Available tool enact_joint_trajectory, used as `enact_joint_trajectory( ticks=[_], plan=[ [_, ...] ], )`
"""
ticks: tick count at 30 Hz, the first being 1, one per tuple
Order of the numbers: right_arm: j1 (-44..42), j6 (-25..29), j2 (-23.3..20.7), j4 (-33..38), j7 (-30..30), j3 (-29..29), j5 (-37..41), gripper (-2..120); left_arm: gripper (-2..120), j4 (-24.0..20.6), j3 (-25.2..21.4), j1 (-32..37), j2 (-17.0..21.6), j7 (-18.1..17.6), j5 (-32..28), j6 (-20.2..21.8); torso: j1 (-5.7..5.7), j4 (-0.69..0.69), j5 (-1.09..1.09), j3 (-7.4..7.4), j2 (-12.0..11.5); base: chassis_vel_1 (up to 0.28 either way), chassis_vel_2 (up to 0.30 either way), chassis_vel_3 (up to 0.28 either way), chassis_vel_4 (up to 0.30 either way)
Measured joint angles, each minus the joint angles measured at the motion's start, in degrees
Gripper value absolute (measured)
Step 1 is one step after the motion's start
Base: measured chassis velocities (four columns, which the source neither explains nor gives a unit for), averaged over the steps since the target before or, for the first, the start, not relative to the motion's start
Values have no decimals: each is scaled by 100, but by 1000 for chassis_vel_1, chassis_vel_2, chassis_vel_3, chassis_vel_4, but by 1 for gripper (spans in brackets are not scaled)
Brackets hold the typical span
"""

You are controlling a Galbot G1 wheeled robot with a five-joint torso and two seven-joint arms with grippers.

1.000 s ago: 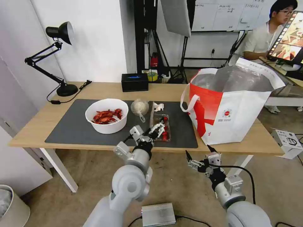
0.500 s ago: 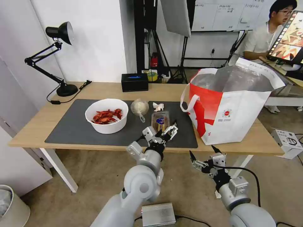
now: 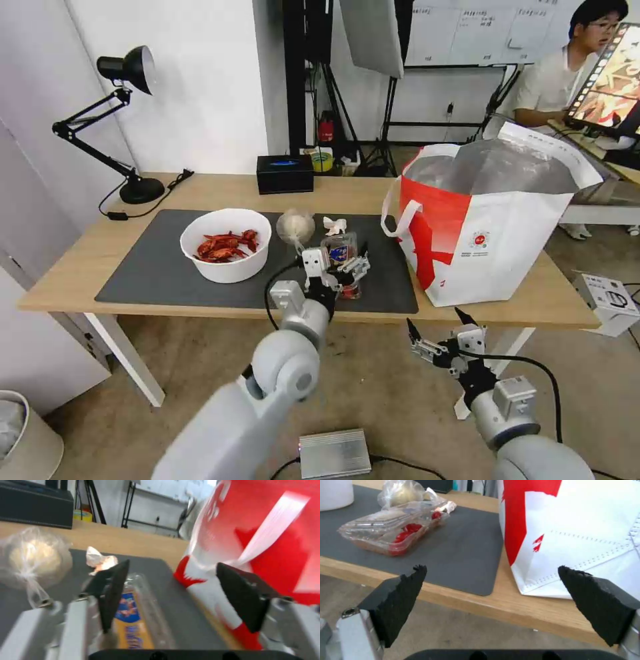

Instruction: Pick up the trash from the table and place it into the takeout bag.

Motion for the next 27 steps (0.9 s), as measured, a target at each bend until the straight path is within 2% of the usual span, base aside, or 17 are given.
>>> enact_joint_trajectory(
  ticks=[1, 4, 5, 8, 9, 10, 11, 17, 19, 25, 27],
  plan=[
    [0, 0, 0, 0, 0, 0, 0, 100, 65, 0, 0, 0, 0, 0, 0, 0, 0, 0, 0, 0, 0, 0, 0, 0, 0],
    [-5, 6, -4, 9, 0, 12, 10, 100, 50, 185, 296, -318, 398, 186, 54, 88, 0, 0, 0, 0, 0, 0, 0, 0, 0],
    [-5, 6, -4, 9, 0, 12, 10, 100, 50, 185, 296, -318, 398, 186, 54, 88, 0, 0, 0, 0, 0, 0, 0, 0, 0],
    [26, 11, 6, 8, 2, 2, 35, 100, 37, 334, 541, -465, 717, 351, 64, 91, 0, 0, 0, 0, 0, 0, 0, 0, 0],
    [26, 11, 6, 8, 2, 2, 35, 100, 37, 334, 541, -465, 717, 351, 64, 91, 0, 0, 0, 0, 0, 0, 0, 0, 0],
    [47, 12, 7, 6, 3, -3, 53, 100, 28, 355, 566, -465, 808, 427, 66, 89, 1, 1, -1, 0, 0, 0, 0, 0, 0],
    [47, 12, 7, 6, 3, -3, 53, 100, 28, 355, 566, -465, 808, 427, 66, 89, 1, 1, -1, 0, 0, 0, 0, 0, 0],
    [139, 11, -32, -36, 11, -34, 153, 100, 5, 356, 574, -417, 1059, 555, 60, 86, 0, 0, 0, 0, 0, 0, 0, 0, 0],
    [170, 6, -44, -44, 13, -43, 165, 100, 1, 357, 589, -416, 1103, 581, 60, 94, 0, 1, 1, 0, 0, 0, 0, 0, 0],
    [314, -58, -135, -56, 25, -94, 429, 100, 0, 349, 683, -413, 1223, 641, 59, 149, 0, 1, 0, 0, 0, 0, 0, 0, 0],
    [451, -181, -225, -53, 95, -139, 845, 100, 0, 349, 776, -435, 1271, 643, 60, 153, 0, 0, 0, 0, 0, 0, 0, 0, 0]
  ],
)
